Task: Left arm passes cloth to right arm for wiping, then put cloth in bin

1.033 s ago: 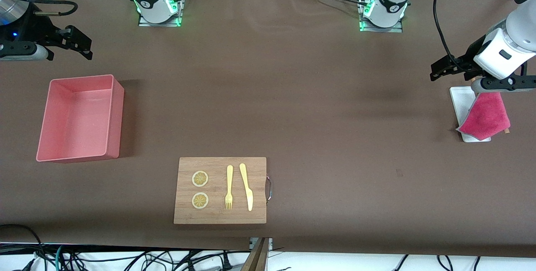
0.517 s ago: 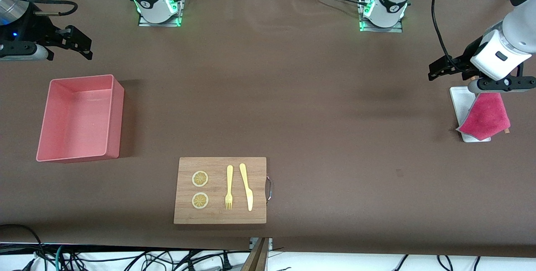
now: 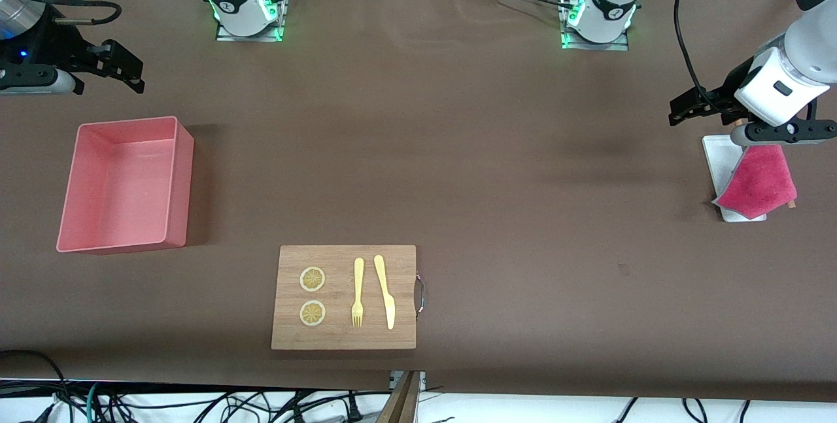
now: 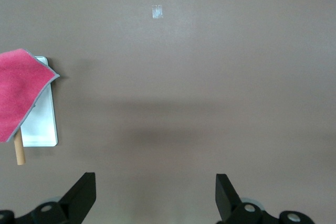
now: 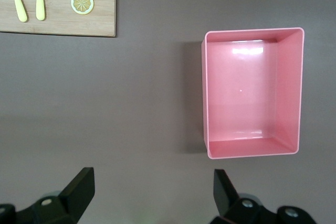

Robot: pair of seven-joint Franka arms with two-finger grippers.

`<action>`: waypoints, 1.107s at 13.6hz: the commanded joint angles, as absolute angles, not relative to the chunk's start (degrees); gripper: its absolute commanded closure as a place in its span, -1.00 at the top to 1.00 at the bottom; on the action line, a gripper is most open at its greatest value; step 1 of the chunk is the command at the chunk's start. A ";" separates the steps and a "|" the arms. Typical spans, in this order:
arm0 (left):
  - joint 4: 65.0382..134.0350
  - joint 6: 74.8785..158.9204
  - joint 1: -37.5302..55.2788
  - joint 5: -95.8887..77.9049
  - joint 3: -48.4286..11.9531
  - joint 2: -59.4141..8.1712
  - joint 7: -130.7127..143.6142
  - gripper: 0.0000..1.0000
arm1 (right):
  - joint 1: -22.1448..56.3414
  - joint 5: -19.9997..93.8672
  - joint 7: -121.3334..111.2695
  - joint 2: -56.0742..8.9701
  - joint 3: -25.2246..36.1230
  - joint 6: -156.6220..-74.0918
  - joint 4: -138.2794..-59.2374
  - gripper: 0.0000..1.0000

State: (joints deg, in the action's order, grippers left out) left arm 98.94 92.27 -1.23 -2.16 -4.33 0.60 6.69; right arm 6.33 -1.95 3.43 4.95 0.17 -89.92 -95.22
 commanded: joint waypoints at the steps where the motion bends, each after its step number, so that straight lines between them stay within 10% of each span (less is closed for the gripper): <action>1: 99.23 91.85 -1.23 -2.29 -4.39 1.14 6.94 1.00 | 6.42 -2.11 2.72 4.48 0.26 -88.95 -94.13 1.00; 15: 98.09 87.37 -0.62 -0.28 -4.48 0.18 0.55 1.00 | 6.42 -2.11 2.72 4.48 0.26 -89.03 -94.04 1.00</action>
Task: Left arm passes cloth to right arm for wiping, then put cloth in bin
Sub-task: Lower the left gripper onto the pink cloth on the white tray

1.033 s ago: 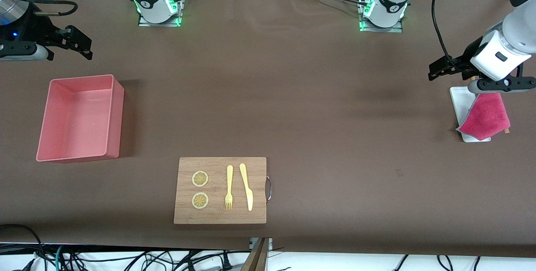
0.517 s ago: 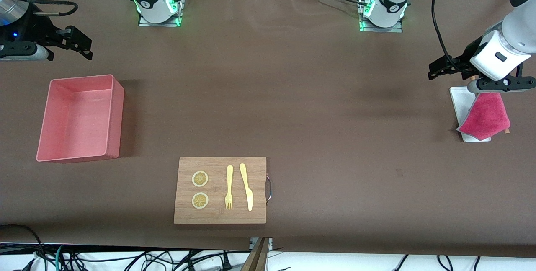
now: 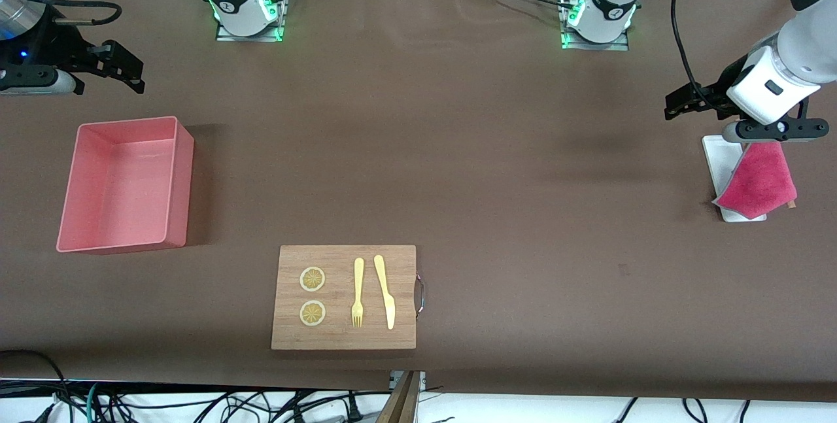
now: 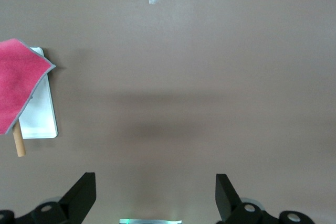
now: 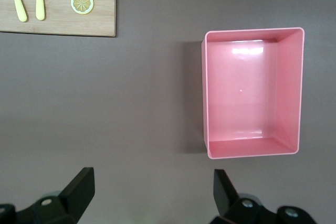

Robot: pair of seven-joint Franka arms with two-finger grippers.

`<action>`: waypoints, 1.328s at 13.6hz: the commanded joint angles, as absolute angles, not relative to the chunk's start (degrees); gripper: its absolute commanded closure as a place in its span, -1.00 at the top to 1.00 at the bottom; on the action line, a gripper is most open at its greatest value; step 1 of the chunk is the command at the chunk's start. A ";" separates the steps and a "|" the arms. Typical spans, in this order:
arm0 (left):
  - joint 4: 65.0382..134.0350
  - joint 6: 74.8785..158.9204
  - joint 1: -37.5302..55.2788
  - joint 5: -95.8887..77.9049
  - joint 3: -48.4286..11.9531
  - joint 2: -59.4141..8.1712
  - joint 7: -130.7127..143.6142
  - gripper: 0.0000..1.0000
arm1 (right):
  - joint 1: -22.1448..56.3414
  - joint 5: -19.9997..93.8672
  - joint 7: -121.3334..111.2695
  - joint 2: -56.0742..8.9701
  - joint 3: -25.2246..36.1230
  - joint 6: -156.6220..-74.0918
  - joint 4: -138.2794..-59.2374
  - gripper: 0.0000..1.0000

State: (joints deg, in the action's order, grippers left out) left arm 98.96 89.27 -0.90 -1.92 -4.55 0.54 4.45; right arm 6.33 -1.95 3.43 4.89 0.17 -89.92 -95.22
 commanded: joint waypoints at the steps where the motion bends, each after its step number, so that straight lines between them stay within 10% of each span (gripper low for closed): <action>1: 97.91 85.71 -0.53 3.13 -4.48 -0.35 -2.87 1.00 | 6.42 -2.11 2.72 4.48 0.26 -89.03 -94.04 1.00; 18: 86.84 95.67 -4.48 34.35 -3.78 -34.00 -51.12 1.00 | 6.42 -2.11 2.72 4.48 0.35 -89.12 -94.04 1.00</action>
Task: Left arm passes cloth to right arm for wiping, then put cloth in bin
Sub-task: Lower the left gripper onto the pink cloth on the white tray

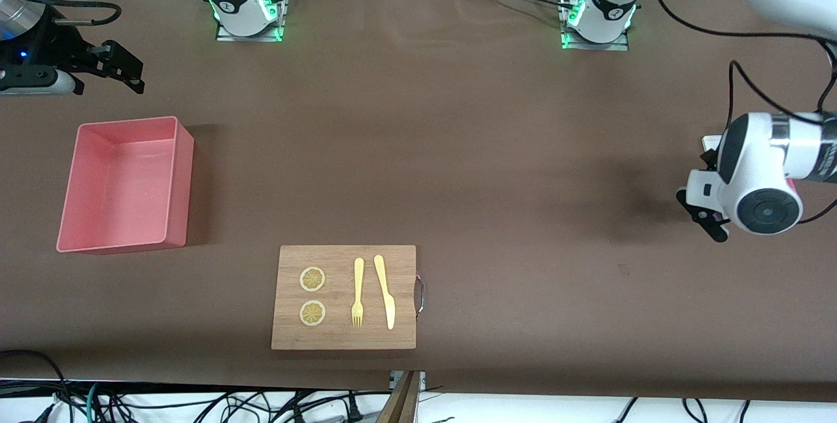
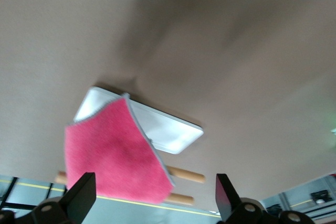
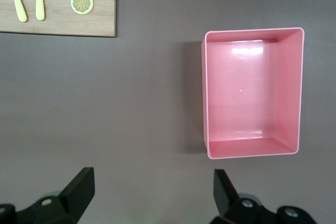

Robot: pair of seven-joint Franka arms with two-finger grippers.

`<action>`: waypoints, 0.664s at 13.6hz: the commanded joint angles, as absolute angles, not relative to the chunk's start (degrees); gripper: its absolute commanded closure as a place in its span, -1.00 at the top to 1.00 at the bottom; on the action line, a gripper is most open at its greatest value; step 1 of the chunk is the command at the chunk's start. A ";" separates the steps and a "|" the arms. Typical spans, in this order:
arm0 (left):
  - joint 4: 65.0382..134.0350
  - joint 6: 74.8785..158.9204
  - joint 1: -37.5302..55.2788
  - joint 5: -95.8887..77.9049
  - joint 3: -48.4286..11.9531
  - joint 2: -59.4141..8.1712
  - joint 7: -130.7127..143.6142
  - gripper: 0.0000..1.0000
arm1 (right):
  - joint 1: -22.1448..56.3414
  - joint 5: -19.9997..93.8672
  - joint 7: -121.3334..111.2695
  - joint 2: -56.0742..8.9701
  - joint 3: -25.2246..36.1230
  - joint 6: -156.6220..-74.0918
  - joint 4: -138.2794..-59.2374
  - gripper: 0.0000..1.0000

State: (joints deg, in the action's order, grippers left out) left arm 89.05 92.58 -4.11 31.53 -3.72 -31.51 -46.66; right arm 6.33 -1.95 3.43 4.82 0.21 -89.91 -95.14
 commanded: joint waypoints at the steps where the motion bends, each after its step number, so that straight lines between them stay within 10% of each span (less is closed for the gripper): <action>1: 86.75 99.37 -5.35 35.41 -3.69 -35.58 -55.15 1.00 | 6.42 -2.02 2.72 4.57 0.35 -89.30 -94.04 1.00; 9: 86.92 105.12 -12.48 36.39 -3.60 -41.31 -59.93 0.74 | 6.42 -2.02 2.72 4.48 0.35 -89.12 -94.04 1.00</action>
